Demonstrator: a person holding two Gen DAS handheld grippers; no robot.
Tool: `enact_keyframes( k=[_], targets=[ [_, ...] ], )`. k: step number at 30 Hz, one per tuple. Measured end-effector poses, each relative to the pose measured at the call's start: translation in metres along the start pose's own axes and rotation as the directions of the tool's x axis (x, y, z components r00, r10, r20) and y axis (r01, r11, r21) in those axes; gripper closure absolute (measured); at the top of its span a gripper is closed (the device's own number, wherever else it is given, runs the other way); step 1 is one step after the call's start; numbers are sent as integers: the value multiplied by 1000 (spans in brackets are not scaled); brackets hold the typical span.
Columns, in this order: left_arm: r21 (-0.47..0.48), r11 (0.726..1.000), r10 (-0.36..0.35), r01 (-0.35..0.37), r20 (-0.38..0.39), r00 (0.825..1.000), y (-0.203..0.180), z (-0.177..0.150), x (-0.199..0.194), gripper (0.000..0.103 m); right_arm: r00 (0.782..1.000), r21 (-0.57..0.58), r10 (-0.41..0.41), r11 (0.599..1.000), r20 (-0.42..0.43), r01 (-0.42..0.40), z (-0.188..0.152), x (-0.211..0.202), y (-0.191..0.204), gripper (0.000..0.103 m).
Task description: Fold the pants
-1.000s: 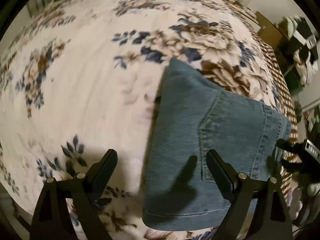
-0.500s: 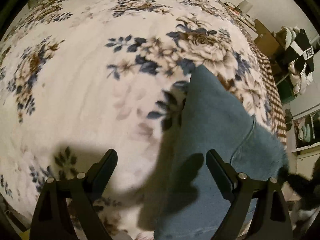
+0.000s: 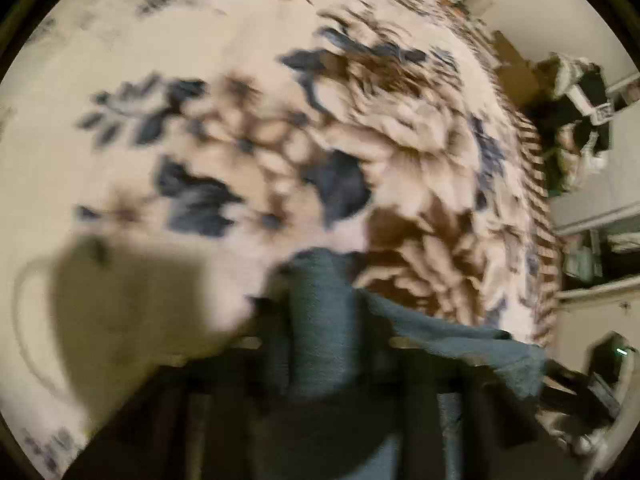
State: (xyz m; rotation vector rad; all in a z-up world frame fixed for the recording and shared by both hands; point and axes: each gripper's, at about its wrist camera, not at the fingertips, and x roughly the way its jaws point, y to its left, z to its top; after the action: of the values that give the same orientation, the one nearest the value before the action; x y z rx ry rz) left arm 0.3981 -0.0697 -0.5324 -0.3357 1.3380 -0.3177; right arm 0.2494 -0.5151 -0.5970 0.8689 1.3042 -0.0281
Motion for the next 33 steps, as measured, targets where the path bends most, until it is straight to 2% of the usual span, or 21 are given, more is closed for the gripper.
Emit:
enact_keyframes(
  k=[2,3,5,6,7,8,11,12,13,14,15,16,18,20,23,25,28,29,31,33],
  targets=[
    [8,1000,-14,14,17,1000,2,-1,-1,83,999,-30,32,999,39,-30,-4,2,3,80],
    [2,1000,-23,23,22,1000,7,-1,-1,85,998,-46,-28,998,62,31,-1,1,6,83],
    [-31,999,-41,42,25,999,22,3,-1,86,990,-86,-53,994,131,65,-4,-10,16,98],
    [-49,997,-61,63,29,998,29,5,-1,86,981,-88,-80,991,174,97,-3,-16,18,98],
    [-57,996,-73,74,22,997,31,6,0,86,980,-74,-66,994,186,81,0,-21,15,98],
    [-56,996,-74,75,16,997,30,7,0,86,988,-59,-40,997,152,49,4,-17,10,97],
    [-31,997,-67,67,10,998,21,5,-10,83,992,-84,-72,993,101,80,5,-7,11,94],
    [-38,997,-67,67,8,998,20,5,-14,78,995,-77,-61,995,78,67,6,-7,11,91],
    [-48,997,-65,66,7,998,19,2,-21,66,997,-63,-53,996,53,56,6,-10,9,78],
    [-51,997,-64,64,13,998,18,-2,-28,55,998,-55,-45,997,42,47,4,-16,7,53],
    [-55,996,-67,68,27,997,17,-8,-36,26,998,-53,-33,998,48,35,-2,-25,5,41],
    [-51,996,-68,70,45,997,15,-18,-45,11,998,-53,-26,998,50,29,-8,-31,0,28],
    [-18,999,-47,49,59,997,8,-41,-58,11,999,-36,-24,999,26,25,-26,-39,-9,27],
    [2,1000,8,-8,54,999,4,-64,-61,11,999,0,-33,999,-42,34,-50,-37,-24,27],
    [21,997,80,-80,14,997,-1,-109,-54,11,989,58,-33,997,-144,42,-83,-17,-45,27],
    [24,995,101,-100,-37,994,-1,-134,-40,11,986,113,6,993,-169,13,-97,-4,-54,29],
    [2,994,107,-107,-71,992,1,-153,-25,11,986,208,97,976,-132,-68,-111,9,-63,46],
    [0,994,111,-111,-69,991,2,-156,-22,11,989,215,89,975,-115,-63,-113,9,-64,55],
    [-1,994,113,-113,-61,992,2,-157,-20,9,995,224,80,972,-65,-63,-116,6,-67,65],
    [10,994,111,-111,-62,992,1,-157,-19,9,998,202,53,978,-35,-45,-120,0,-66,69]
  ],
)
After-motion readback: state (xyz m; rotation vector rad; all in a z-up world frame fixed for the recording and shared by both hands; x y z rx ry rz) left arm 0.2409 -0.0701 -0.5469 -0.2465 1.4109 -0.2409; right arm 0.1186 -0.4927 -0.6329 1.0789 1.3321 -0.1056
